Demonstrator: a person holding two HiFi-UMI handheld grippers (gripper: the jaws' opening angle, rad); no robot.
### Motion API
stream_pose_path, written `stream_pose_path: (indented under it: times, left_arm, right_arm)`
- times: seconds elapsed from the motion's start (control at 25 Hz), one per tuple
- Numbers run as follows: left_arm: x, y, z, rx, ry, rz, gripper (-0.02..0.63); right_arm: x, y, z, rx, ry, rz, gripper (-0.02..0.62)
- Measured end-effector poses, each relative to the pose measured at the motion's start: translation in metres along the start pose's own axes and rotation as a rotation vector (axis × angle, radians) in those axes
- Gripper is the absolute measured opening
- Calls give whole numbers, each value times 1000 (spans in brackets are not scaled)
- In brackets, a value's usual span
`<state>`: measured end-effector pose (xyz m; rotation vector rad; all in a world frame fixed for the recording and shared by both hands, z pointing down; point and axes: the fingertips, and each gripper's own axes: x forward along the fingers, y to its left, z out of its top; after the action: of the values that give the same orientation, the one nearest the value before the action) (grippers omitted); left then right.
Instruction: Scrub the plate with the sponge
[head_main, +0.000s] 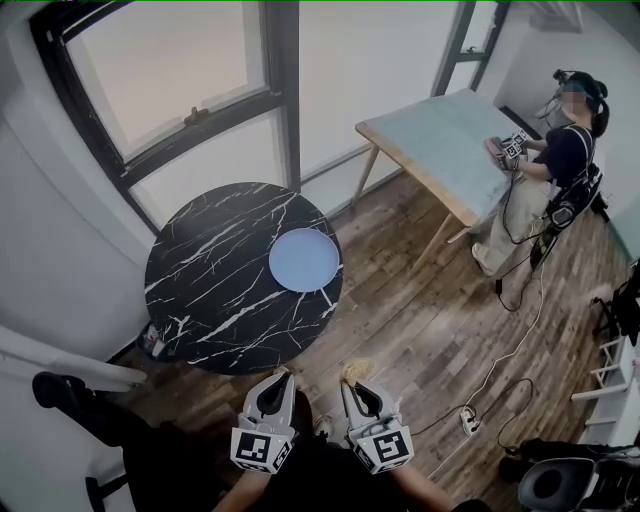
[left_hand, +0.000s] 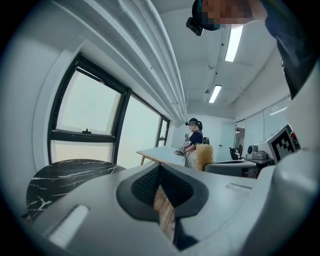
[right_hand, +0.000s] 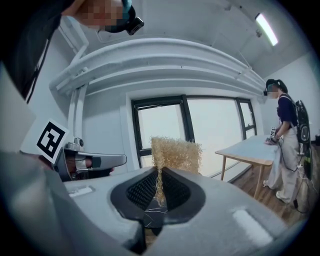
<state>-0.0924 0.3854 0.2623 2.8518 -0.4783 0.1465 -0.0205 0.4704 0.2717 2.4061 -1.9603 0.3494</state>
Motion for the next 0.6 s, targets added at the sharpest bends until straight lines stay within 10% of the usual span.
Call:
stream_pose_path:
  times: [0.6]
  left_arm:
    - [113,124,18,-51,39,-22,2]
  right_arm:
    - [157,-33,31,-32,60,-25,23]
